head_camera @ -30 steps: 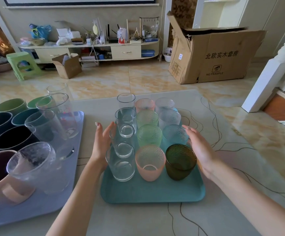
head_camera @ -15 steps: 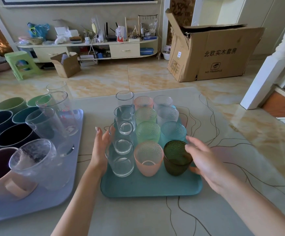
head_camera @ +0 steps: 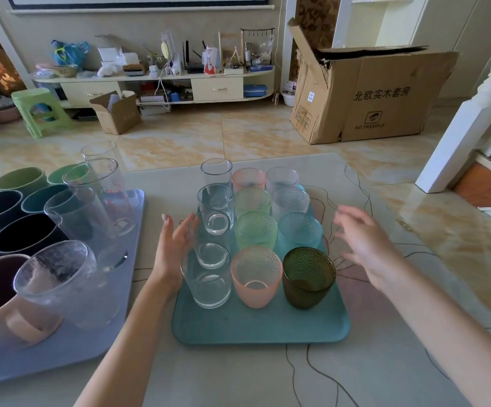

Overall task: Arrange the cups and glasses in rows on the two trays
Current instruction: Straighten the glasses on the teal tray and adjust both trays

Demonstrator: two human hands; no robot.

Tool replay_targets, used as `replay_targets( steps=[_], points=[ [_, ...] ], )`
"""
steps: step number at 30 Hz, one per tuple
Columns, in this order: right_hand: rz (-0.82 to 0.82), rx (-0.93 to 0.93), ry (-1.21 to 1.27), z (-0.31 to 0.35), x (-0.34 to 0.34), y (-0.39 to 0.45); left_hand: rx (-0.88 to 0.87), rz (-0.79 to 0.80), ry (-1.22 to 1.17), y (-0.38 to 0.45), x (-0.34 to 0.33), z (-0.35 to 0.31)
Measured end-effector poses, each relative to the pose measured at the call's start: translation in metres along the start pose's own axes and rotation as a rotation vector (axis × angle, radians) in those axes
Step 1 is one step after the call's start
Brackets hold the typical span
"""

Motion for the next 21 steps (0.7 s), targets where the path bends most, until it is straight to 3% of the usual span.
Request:
replay_targets(
  steps=[4, 7, 16, 21],
  points=[
    [0.259, 0.208, -0.286, 0.024, -0.022, 0.046, -0.027, 0.033, -0.062, 0.014, -0.007, -0.011],
    [0.448, 0.252, -0.417, 0.023, -0.041, 0.056, -0.037, 0.063, -0.034, 0.021, -0.017, -0.016],
    [0.407, 0.288, -0.453, 0.015, -0.042, 0.072, -0.073, 0.164, -0.051, 0.029, -0.023, -0.018],
    [0.385, 0.29, -0.429, 0.014, -0.042, 0.071, -0.134, 0.079, -0.013, 0.028, -0.017, -0.022]
  ],
)
Point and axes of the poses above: each hand's wrist, its own y-axis towards the middle knuckle, its own x-axis out of the back of the hand, z = x × y, the point moved 8 cm from there along y, towards the middle knuckle, and after that the axes turned 15 degrees about x, right-handed, at the moved point
